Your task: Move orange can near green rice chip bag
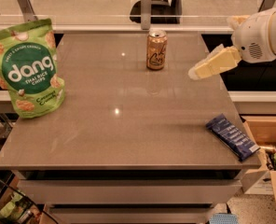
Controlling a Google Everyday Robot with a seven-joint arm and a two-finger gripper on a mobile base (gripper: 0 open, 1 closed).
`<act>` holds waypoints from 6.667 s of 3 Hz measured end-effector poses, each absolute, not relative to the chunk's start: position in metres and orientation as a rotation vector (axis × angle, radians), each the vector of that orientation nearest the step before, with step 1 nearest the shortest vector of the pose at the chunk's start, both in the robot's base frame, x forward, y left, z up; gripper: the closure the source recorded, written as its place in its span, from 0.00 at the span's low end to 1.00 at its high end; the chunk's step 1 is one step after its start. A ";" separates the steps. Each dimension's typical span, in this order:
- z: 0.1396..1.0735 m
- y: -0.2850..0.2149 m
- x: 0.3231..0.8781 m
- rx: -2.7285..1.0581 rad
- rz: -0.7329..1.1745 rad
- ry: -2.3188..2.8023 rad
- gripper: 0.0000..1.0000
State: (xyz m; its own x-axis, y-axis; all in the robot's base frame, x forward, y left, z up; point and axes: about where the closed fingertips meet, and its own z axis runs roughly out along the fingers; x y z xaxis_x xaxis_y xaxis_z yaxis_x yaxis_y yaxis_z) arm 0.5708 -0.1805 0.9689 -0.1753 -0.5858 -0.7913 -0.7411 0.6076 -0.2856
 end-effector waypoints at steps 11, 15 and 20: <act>0.893 -0.076 0.716 -0.854 0.626 1.617 0.00; 0.891 -0.059 0.722 -0.879 0.644 1.607 0.64; 0.909 -0.043 0.704 -0.949 0.641 1.615 1.00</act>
Offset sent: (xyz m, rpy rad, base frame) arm 0.0385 0.0327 -0.0511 0.2203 0.0144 -0.0243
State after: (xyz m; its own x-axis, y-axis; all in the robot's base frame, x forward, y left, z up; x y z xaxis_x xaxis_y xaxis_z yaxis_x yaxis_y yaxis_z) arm 0.7044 -0.0429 0.9090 -0.0766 -0.2496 -0.9653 -0.8434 0.5326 -0.0708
